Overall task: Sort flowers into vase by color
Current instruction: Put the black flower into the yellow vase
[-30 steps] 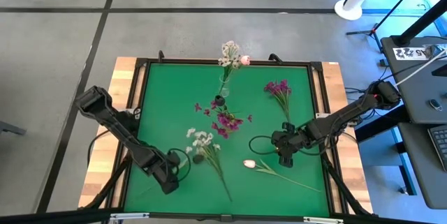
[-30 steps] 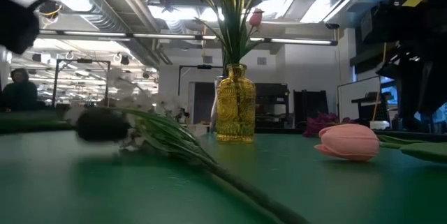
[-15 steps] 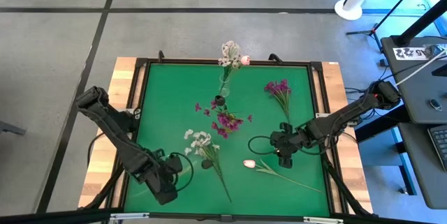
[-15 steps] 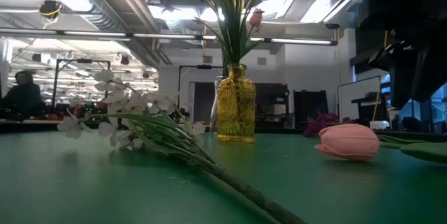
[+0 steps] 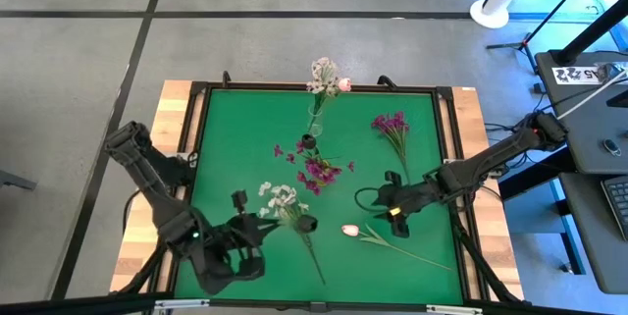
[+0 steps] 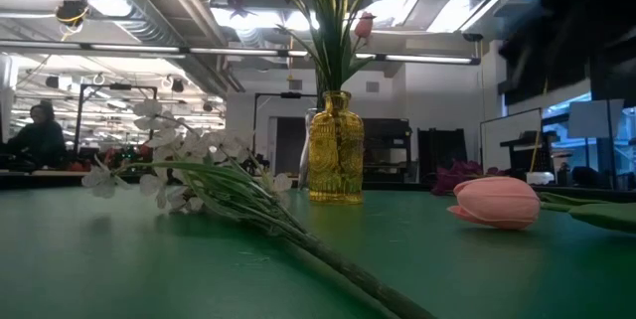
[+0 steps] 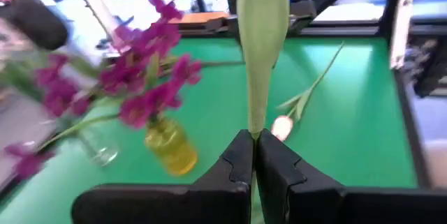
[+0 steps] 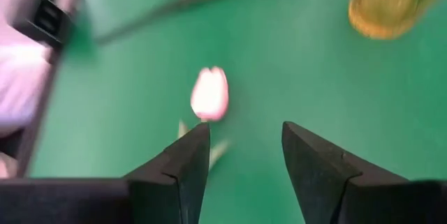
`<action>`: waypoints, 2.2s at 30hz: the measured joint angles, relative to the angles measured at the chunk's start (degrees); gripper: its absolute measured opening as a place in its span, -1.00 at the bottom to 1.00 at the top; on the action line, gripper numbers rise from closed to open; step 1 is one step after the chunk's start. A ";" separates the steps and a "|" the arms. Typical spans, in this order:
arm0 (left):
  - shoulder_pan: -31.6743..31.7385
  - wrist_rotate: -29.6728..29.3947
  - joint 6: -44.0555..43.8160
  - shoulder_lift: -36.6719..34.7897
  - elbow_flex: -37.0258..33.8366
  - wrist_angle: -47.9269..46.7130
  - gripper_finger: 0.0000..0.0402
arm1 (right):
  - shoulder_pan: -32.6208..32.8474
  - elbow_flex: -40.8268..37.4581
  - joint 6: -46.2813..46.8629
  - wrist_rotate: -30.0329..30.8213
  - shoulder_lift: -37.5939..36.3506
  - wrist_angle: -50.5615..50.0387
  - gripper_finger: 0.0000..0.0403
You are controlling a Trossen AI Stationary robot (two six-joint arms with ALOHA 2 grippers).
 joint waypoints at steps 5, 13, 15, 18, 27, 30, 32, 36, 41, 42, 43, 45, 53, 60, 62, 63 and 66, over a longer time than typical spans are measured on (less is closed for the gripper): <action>6.66 15.62 16.22 0.00 0.00 21.68 -1.00 | 0.00 0.02 -3.32 1.25 -4.18 3.21 -0.11; 14.85 21.40 40.75 0.00 0.00 48.29 -1.00 | 0.02 0.02 -5.76 1.55 -6.37 4.72 -0.11; 16.78 23.92 43.09 -0.11 0.00 51.05 -1.00 | 0.07 0.02 -5.80 1.53 -6.37 4.72 -0.11; 19.81 27.37 42.96 -0.10 0.00 51.32 -1.00 | 0.07 0.02 -5.91 1.53 -6.37 4.72 -0.11; 21.87 30.05 45.65 -4.58 -0.05 54.26 -1.00 | 0.07 0.00 -5.97 1.51 -6.37 5.47 -0.11; 19.58 29.28 48.40 -7.47 -1.39 54.31 -1.00 | 0.07 0.00 -6.44 1.50 -6.37 7.39 -0.11; 18.40 27.41 48.48 -9.64 -3.78 54.42 -1.00 | 0.07 0.00 -7.43 1.50 -6.36 8.74 -0.11; 18.08 23.45 45.86 -14.08 -11.79 56.76 -1.00 | 0.07 0.00 -8.75 1.49 -6.35 10.75 -0.11; 15.76 23.88 46.09 -20.17 -22.63 67.30 -1.00 | 0.07 0.00 -8.95 1.15 -6.35 10.75 -0.11; 15.20 23.57 46.05 -21.53 -24.37 68.06 -1.00 | 0.07 0.00 -8.99 0.98 -6.35 10.77 -0.11; 14.44 22.53 45.74 -22.59 -26.34 69.00 -1.00 | 0.07 0.00 -9.02 0.98 -6.35 10.76 -0.11; 12.97 19.81 45.16 -24.11 -30.25 71.14 -1.00 | 0.04 0.00 -9.77 1.00 -6.35 10.82 -0.11; 9.48 13.20 44.11 -25.50 -45.60 86.82 -1.00 | 0.00 -0.02 -12.69 5.01 -6.35 11.84 -0.11; 9.45 13.15 44.34 -24.83 -57.10 103.30 -1.00 | -0.02 -0.04 -12.99 5.37 -6.35 11.82 -0.11; 9.62 12.85 44.34 -24.85 -59.82 108.01 -1.00 | -0.02 -0.04 -12.99 5.38 -6.35 11.82 -0.11; 9.75 12.55 44.50 -24.85 -60.97 109.90 -1.00 | -0.02 -0.04 -12.99 5.48 -6.35 11.80 -0.11; 11.02 11.95 44.40 -24.85 -63.54 112.86 -1.00 | -0.02 -0.04 -12.97 7.19 -6.35 11.80 -0.11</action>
